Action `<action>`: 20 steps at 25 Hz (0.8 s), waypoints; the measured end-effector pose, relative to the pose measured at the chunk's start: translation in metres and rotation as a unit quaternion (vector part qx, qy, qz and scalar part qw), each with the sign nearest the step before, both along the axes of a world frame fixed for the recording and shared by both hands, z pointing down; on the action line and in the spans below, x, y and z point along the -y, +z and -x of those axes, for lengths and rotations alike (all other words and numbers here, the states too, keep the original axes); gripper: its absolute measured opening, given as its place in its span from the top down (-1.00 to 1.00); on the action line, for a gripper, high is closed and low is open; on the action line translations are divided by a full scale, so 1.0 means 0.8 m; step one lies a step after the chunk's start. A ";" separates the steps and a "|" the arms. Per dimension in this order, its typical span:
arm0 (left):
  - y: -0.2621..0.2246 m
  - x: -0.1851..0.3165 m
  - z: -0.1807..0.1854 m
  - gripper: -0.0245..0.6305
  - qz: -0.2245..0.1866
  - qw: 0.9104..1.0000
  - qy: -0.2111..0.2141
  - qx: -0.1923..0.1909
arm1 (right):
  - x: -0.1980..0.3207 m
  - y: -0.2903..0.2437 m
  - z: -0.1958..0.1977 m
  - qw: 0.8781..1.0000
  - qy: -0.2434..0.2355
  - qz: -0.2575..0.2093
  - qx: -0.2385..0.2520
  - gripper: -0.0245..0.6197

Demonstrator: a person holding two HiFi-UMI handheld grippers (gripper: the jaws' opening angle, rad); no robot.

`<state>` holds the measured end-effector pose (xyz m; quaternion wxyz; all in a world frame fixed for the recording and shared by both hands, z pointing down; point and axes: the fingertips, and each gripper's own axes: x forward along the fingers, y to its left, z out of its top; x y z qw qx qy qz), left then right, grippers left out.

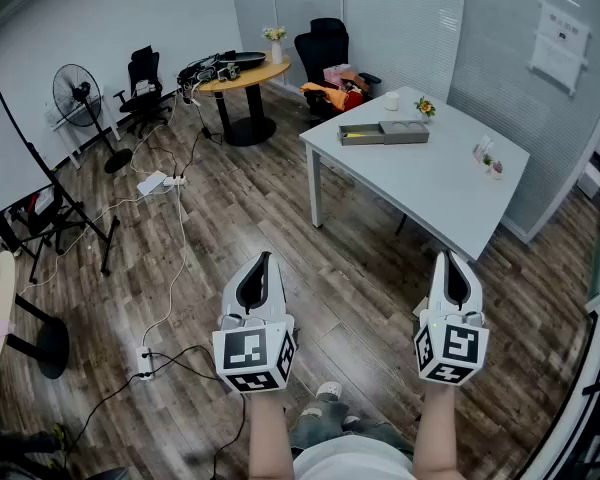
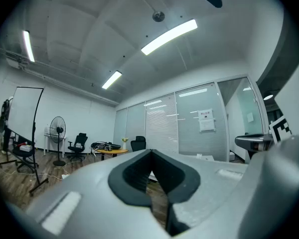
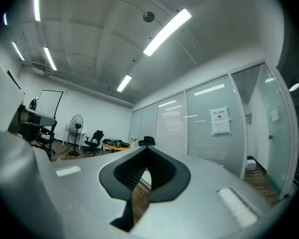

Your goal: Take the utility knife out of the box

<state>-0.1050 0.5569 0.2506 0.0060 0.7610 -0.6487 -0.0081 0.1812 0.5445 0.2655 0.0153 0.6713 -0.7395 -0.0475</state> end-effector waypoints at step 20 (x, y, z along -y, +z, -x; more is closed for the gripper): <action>0.005 0.042 0.000 0.93 0.006 1.000 0.006 0.003 | 0.042 0.009 0.003 1.000 -0.005 0.010 0.007 0.78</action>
